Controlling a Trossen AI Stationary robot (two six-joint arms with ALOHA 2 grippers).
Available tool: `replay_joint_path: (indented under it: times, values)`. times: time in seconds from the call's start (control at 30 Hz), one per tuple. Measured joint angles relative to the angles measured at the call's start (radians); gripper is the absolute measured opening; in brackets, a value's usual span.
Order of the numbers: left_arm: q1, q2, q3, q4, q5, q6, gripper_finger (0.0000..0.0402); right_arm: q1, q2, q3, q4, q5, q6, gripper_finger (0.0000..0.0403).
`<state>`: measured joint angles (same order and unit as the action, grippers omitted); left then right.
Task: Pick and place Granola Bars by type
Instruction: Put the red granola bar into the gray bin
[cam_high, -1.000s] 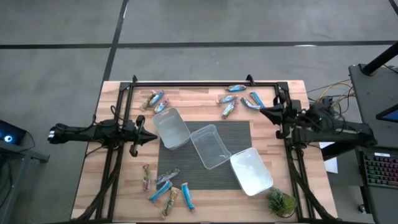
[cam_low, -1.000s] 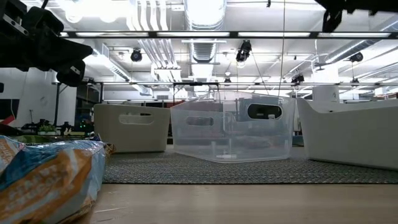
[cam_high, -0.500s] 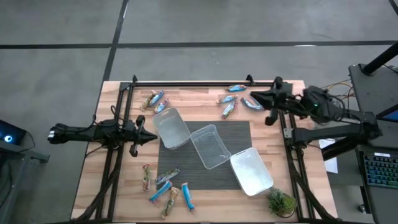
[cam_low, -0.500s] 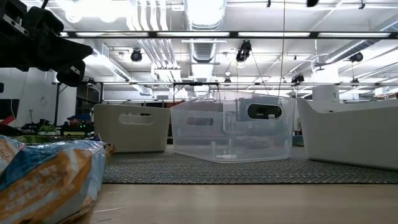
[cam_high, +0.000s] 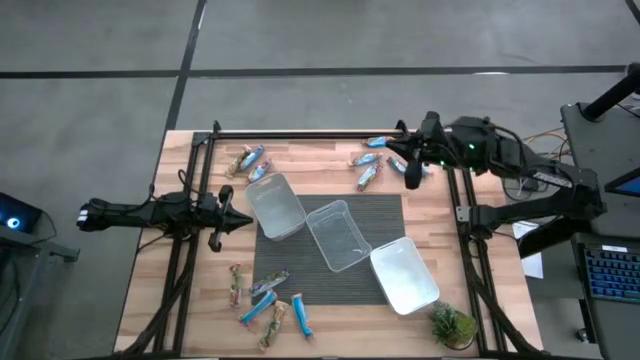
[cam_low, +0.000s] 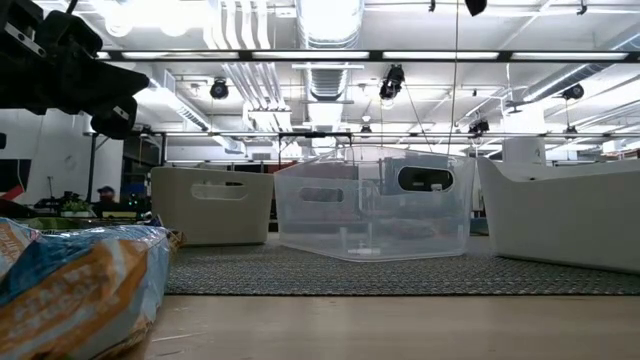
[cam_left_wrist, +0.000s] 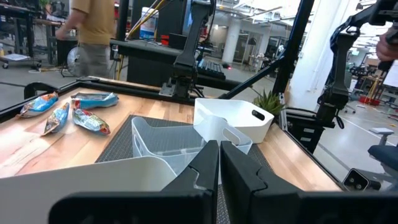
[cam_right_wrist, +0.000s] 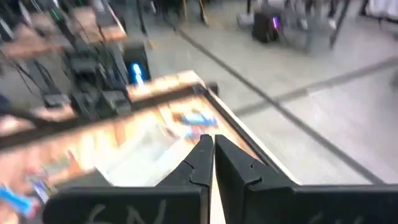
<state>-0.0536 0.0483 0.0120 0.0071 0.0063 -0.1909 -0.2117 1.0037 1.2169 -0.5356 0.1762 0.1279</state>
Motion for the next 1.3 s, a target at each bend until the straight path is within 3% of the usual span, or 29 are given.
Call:
replay_joint_path:
  times: [0.17, 0.47, 0.7, 0.9, 1.3]
  values:
    - [0.0, 0.0, 0.0, 0.0, 0.0, 0.0, 0.0, -0.052, 0.067, 0.114, -0.163, -0.019, -0.048, 0.0009]
    - [0.0, 0.0, 0.0, 0.0, 0.0, 0.0, 0.0, -0.171, 0.144, 0.199, -0.266, -0.209, -0.18, 0.0009]
    - [0.0, 0.0, 0.0, 0.0, 0.0, 0.0, 0.0, -0.234, 0.197, 0.224, -0.355, -0.215, -0.289, 0.0009]
    - [0.0, 0.0, 0.0, 0.0, 0.0, 0.0, 0.0, -0.269, 0.247, 0.25, -0.407, -0.291, -0.33, 0.0009]
    - [0.0, 0.0, 0.0, 0.0, 0.0, 0.0, 0.0, -0.285, 0.313, 0.27, -0.473, -0.293, -0.451, 0.0009]
